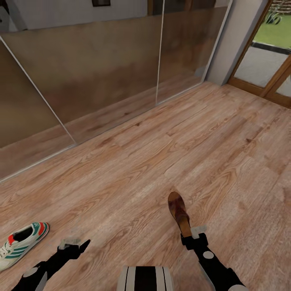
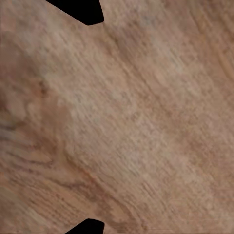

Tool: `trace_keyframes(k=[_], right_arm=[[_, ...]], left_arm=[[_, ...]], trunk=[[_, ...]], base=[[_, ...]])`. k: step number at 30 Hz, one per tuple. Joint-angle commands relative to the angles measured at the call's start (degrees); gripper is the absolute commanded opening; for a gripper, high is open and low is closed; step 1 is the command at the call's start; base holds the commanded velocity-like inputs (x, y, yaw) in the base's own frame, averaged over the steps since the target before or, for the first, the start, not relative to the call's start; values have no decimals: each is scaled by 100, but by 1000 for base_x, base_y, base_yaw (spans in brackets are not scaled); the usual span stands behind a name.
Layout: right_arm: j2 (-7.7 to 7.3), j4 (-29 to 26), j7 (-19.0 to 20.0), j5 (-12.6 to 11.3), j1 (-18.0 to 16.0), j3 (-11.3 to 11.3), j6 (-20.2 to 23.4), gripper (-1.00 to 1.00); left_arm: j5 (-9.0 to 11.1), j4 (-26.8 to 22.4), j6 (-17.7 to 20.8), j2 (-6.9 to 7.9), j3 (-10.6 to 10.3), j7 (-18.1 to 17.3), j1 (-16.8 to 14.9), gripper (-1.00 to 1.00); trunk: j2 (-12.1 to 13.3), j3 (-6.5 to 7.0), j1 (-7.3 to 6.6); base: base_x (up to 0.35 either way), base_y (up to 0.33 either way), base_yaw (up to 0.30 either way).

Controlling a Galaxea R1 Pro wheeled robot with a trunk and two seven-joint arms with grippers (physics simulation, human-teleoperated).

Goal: Pick up the two gym shoes and the two sandals from the corridor floor and place them onto the hallstand (shoe rack) in the corridor, making sure they are on the rack and not on the floor. Arrange them so the two gym shoes are next to each other and the two sandals are next to each other.

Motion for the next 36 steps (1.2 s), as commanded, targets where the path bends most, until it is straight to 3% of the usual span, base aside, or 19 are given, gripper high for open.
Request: trace_keyframes(k=[1,7,17,25,29,36], right_arm=[[-7,13,-30,16,2,22,-37,-100],[-141,59,-33,19,12,-72,-301,-100],[-336,409,-33,-21,89,-171,-850,-100],[-440,1257,-25,-139,200,-713,-2027,-100],[-498,1836,-25,-151,219,-813,-2560,-100],[-470,2317,-26,-164,233,-847,-2855,-100]], left_arm=[[-79,16,-96,1,111,-22,162,100],[-82,89,-469,4,621,-5,534,100],[-77,117,-605,14,1032,-11,882,100],[-89,128,-970,-10,1149,-11,1077,100],[-89,166,-1140,-28,1163,-7,1111,100],[-89,342,-1232,-49,1162,170,1125,100]], trunk=[[1,28,-2],[9,215,-18],[22,526,-44],[33,775,-64],[38,900,-75],[48,1118,-93]], base=[[0,0,0],[0,0,0],[0,0,0],[0,0,0],[0,0,0],[0,0,0]])
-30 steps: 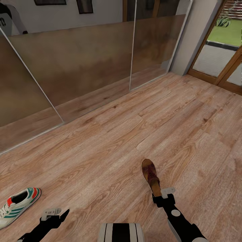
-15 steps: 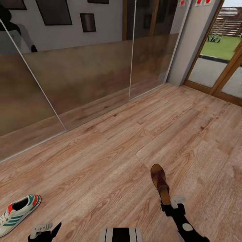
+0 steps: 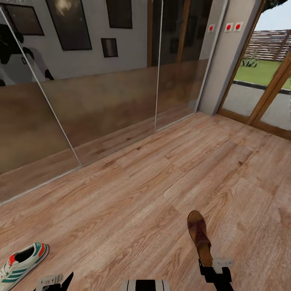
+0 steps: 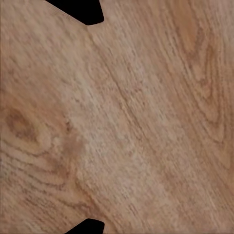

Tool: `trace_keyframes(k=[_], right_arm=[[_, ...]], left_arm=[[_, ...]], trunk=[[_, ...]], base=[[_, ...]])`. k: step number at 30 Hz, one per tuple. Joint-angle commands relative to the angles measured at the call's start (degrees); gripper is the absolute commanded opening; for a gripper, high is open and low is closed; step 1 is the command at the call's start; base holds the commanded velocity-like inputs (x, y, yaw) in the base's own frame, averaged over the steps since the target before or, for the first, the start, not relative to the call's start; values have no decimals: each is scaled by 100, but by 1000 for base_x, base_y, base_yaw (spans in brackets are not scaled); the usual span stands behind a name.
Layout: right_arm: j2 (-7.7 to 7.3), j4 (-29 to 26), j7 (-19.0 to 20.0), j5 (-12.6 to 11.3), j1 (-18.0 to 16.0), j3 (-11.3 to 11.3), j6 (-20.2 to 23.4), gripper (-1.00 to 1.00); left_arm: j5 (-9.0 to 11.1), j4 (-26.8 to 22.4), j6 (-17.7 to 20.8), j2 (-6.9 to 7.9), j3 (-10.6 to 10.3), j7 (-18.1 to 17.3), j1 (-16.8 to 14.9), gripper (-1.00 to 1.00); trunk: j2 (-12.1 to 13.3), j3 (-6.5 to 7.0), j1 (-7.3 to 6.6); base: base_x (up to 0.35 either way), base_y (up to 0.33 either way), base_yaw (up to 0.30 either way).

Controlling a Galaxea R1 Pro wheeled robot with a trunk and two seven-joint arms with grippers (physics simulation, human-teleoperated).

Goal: Pick up the two gym shoes and the two sandals from the corridor floor and place them onto the hallstand (shoe rack) in the corridor, making sure they are on the rack and not on the floor. Arrange them so the two gym shoes are next to each other and the two sandals are next to each other.

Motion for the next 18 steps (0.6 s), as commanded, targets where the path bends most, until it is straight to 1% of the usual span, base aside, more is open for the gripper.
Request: trace_keyframes(k=[1,13,18], right_arm=[[5,14,-8,43,-2,-40,-18,-100],[6,24,-8,42,-1,-40,-20,-100],[6,25,-8,42,-1,-40,-20,-100]], left_arm=[[-65,7,-36,-7,47,-16,6,100],[-61,47,-38,-14,47,-7,20,100],[-58,51,-38,-15,47,-7,20,100]], trunk=[[0,28,-3],[16,402,-34],[217,537,-144]], base=[[0,0,0],[0,0,0],[0,0,0]])
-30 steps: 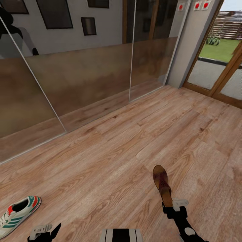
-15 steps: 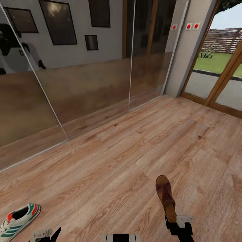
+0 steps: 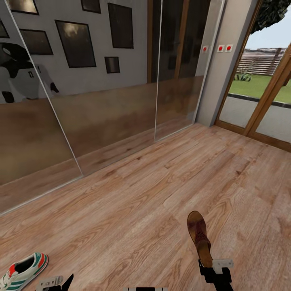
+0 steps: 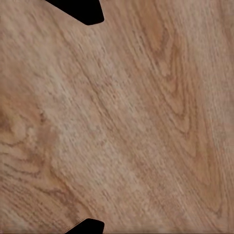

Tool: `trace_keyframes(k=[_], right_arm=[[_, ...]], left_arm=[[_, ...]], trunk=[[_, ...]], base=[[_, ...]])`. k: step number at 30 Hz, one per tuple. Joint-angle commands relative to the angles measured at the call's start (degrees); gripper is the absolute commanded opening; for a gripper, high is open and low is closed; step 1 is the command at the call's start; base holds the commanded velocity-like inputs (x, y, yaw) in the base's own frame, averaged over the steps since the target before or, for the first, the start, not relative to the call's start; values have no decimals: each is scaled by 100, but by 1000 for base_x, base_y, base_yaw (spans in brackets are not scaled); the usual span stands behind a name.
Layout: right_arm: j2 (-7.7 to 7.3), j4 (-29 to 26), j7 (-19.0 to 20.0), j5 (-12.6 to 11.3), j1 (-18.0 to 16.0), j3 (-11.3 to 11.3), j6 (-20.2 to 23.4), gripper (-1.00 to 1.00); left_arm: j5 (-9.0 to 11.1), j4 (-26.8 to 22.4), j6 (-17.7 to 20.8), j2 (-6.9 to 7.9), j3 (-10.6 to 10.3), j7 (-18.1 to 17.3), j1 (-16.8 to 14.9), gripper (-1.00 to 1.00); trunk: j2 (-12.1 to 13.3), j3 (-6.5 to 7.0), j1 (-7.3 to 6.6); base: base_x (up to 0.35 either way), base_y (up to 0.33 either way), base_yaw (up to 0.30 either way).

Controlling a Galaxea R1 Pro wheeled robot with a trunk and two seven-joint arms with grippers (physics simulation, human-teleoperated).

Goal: Pick up the two gym shoes and the two sandals from the corridor floor and place them onto the hallstand (shoe rack) in the corridor, making sure they are on the rack and not on the floor. Arrange them so the two gym shoes are next to each other and the two sandals are next to each other.

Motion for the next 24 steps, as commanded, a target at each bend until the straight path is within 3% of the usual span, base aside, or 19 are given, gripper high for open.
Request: trace_keyframes(k=[1,5,14,24], right_arm=[[1,5,-9,43,-3,-40,-14,-100],[1,3,-9,43,-3,-40,-14,-100],[1,6,-9,43,-3,-40,-14,-100],[9,-2,-11,43,-3,-40,-5,-100]], left_arm=[[-61,4,-32,-3,48,-28,-6,100],[-61,5,-32,-2,48,-28,-6,100],[-54,5,-32,4,51,-28,-6,100],[-52,5,-32,5,51,-27,-6,100]], trunk=[[40,23,-23],[200,131,-111],[200,210,-111],[200,218,-111]], base=[[0,0,0],[0,0,0],[4,0,0],[296,-66,0]])
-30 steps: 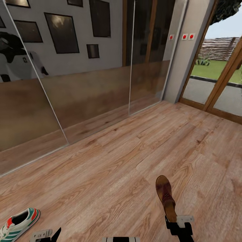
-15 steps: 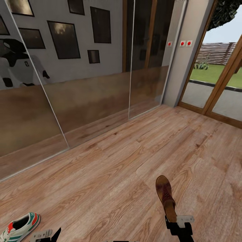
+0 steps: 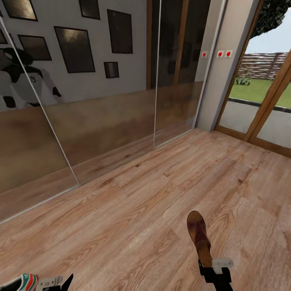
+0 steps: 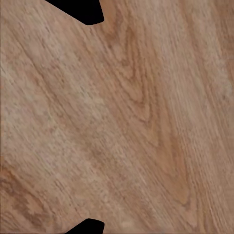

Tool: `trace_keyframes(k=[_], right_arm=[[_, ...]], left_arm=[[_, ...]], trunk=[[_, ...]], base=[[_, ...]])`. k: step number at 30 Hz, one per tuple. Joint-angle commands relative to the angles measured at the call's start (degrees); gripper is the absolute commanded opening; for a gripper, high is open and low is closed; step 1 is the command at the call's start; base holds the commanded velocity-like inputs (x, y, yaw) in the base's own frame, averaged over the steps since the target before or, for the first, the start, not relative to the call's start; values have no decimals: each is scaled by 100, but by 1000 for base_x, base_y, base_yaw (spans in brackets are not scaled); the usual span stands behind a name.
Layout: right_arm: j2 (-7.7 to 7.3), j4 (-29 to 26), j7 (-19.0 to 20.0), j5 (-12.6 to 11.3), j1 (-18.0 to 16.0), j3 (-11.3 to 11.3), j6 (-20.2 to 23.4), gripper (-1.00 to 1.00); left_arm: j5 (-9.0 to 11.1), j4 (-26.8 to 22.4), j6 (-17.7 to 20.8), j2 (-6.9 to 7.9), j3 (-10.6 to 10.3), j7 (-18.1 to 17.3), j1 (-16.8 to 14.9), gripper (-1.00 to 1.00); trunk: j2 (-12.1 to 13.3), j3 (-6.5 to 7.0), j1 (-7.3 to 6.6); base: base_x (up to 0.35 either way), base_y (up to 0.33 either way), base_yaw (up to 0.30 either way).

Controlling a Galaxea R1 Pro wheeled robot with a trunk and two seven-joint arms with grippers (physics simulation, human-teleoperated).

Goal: Pick up the two gym shoes and the two sandals from the corridor floor and place them onto the hallstand (shoe rack) in the corridor, making sure they are on the rack and not on the floor. Arrange them so the two gym shoes are next to each other and the two sandals are next to each other.

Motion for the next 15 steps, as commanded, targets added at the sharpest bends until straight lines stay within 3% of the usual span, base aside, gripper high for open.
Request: trace_keyframes(k=[1,10,15], right_arm=[[1,5,-7,43,-3,-42,-13,-100],[1,5,-10,43,-3,-42,-16,-100],[1,5,-8,43,-3,-42,-17,-100]], left_arm=[[-60,3,-32,-3,49,-28,-6,100],[-61,3,-32,-3,47,-28,-6,100],[-61,3,-32,-3,46,-28,-6,100]], trunk=[[-2,-4,2],[-2,-4,2],[-2,-4,2]], base=[[333,-89,0],[322,-111,6],[284,-164,184]])
